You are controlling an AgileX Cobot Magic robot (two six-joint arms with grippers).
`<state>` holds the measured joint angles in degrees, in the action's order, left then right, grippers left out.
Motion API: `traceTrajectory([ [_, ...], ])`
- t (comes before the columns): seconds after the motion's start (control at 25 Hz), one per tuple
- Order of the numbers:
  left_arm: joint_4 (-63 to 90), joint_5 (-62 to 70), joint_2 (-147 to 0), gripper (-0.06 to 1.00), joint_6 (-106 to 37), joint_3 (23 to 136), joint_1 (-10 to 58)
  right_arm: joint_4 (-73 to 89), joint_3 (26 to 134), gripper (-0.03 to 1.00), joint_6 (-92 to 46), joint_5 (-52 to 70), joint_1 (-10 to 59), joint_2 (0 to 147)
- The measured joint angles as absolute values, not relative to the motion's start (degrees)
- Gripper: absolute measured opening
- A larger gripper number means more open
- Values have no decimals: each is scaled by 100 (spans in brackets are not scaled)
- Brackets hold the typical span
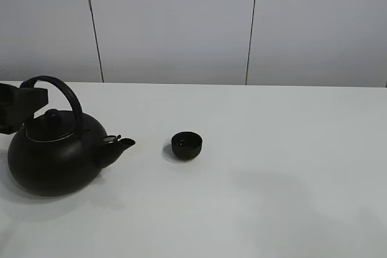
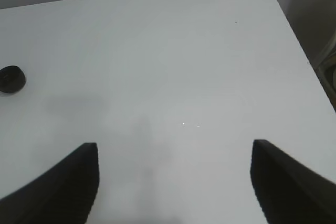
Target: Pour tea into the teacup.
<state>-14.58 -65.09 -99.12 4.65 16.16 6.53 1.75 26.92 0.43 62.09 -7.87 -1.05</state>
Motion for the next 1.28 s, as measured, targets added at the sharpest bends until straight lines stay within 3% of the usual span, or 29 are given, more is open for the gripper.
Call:
traceTrajectory([
  [0.24, -1587, -5985, -8760, 66, 694, 1503, 653, 175, 2692, 55, 43, 6209, -787, -105],
  [0.52, -2731, -2759, -6876, 66, 1829, 2632, 653, 175, 2692, 55, 43, 6209, -787, -105],
  [0.8, -3624, -339, -6321, 66, 2278, 4269, 653, 175, 2692, 55, 43, 6204, -787, -105],
  [1.0, -3279, 803, -5953, 66, 2182, 4759, 653, 175, 2692, 55, 43, 6204, -787, -105],
  [1.28, -2037, 2560, -4205, 66, 1183, 4811, 653, 175, 2692, 55, 43, 6204, -787, -105],
])
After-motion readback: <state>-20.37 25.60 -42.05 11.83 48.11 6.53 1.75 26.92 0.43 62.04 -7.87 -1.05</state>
